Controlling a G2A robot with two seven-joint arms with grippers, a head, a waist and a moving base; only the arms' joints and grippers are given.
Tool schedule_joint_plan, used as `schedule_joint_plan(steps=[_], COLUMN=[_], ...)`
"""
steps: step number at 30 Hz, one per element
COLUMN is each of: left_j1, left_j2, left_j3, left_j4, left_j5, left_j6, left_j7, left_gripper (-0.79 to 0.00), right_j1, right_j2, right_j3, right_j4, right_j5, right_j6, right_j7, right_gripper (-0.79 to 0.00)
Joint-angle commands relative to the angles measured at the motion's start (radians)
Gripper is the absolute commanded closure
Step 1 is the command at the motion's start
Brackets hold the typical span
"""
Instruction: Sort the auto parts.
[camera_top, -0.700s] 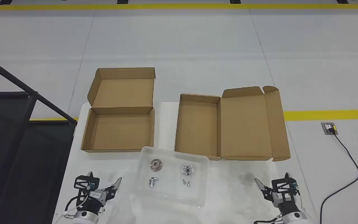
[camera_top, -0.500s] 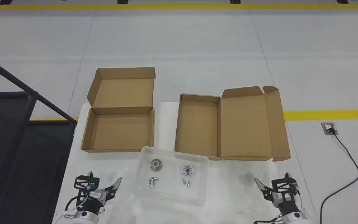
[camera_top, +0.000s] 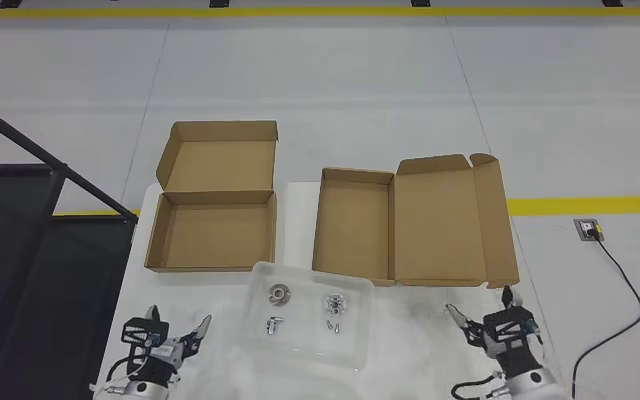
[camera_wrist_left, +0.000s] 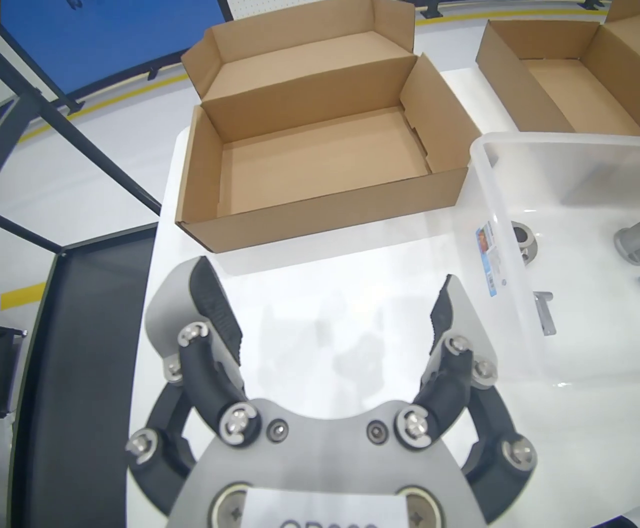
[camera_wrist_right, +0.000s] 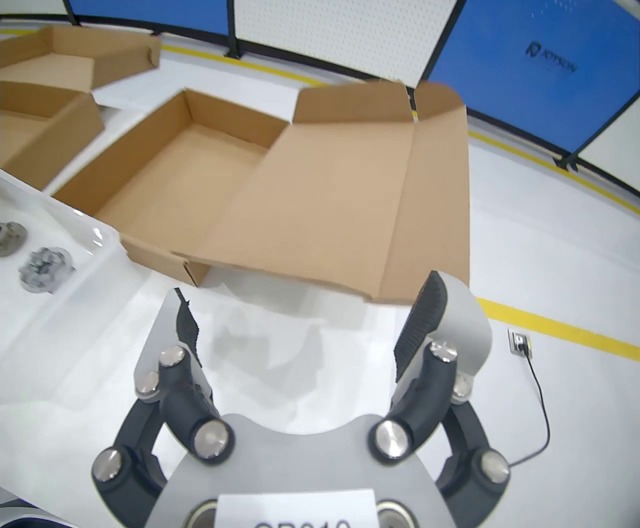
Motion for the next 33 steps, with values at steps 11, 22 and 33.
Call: schedule_joint_plan(steps=[11, 22, 33], left_j1=[0.034, 0.036, 0.036], left_j2=[-0.009, -0.014, -0.014], left_j3=[-0.017, -0.022, -0.022], left_j4=[0.023, 0.031, 0.031], left_j5=[-0.035, -0.038, -0.038], left_j6=[0.019, 0.024, 0.024], left_j7=[0.041, 0.044, 0.044], left_gripper=[-0.785, -0.785, -0.785], right_j1=[0.134, 0.411, 0.411], right_j2=[0.002, -0.030, -0.030], right_j3=[-0.165, -0.453, -0.453], right_j4=[-0.247, -0.088, -0.088], right_j5=[-0.056, -0.028, -0.028], right_j6=[-0.177, -0.156, -0.156], right_j7=[0.268, 0.640, 0.640], right_gripper=[-0.785, -0.785, -0.785])
